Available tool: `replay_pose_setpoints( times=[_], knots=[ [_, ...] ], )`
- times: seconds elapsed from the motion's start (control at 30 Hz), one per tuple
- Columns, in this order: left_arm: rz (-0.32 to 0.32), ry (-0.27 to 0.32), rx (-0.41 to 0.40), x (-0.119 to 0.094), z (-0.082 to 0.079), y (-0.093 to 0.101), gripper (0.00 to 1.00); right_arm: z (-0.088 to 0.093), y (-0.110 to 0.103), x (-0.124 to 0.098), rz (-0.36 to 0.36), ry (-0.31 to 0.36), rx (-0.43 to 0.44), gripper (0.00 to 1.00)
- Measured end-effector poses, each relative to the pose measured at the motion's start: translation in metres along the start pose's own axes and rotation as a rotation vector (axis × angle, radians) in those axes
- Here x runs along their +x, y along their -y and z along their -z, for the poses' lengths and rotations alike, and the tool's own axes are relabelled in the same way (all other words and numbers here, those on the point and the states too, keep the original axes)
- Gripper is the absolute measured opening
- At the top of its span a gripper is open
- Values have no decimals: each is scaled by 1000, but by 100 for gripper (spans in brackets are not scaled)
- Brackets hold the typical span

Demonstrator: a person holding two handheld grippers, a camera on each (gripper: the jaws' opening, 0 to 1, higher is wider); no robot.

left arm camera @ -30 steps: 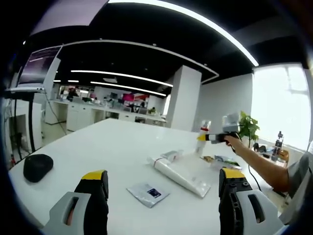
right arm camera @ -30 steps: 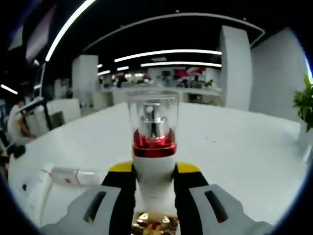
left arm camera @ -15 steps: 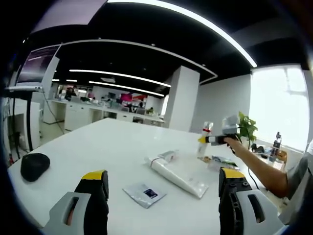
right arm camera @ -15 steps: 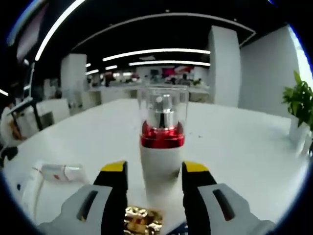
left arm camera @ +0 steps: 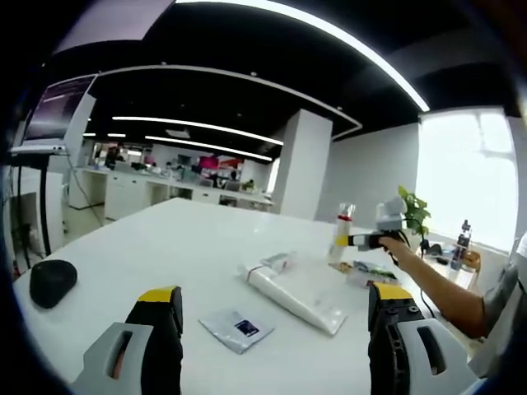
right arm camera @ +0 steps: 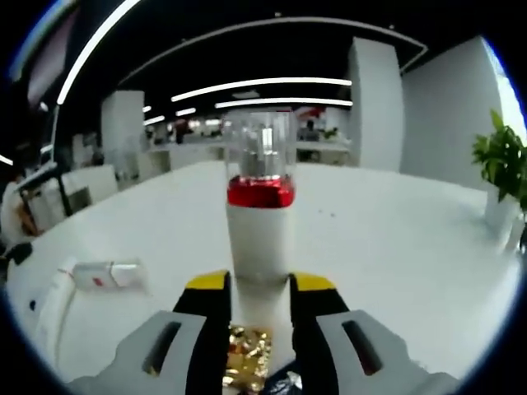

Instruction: Arrange the skincare products in the storage area until every visible bottle or jar stands upright without overlapping.

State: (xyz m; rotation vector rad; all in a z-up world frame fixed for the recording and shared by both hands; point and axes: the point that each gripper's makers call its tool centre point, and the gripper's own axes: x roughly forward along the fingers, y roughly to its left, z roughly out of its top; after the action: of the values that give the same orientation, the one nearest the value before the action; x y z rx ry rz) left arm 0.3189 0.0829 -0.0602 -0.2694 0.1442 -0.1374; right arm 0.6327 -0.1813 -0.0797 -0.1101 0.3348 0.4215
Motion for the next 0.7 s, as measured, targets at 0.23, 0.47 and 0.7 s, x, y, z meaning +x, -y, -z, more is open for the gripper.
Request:
replay_pose_setpoints(
  times=[0.23, 0.47, 0.7],
  knots=[
    [-2, -10, -2, 2, 3, 0, 96, 0, 0, 2, -11, 2, 6, 25],
    [2, -10, 1, 3, 2, 2, 96, 0, 0, 2, -17, 4, 1, 25],
    [-1, -14, -1, 1, 4, 2, 96, 2, 0, -3, -15, 1, -4, 24]
  ],
)
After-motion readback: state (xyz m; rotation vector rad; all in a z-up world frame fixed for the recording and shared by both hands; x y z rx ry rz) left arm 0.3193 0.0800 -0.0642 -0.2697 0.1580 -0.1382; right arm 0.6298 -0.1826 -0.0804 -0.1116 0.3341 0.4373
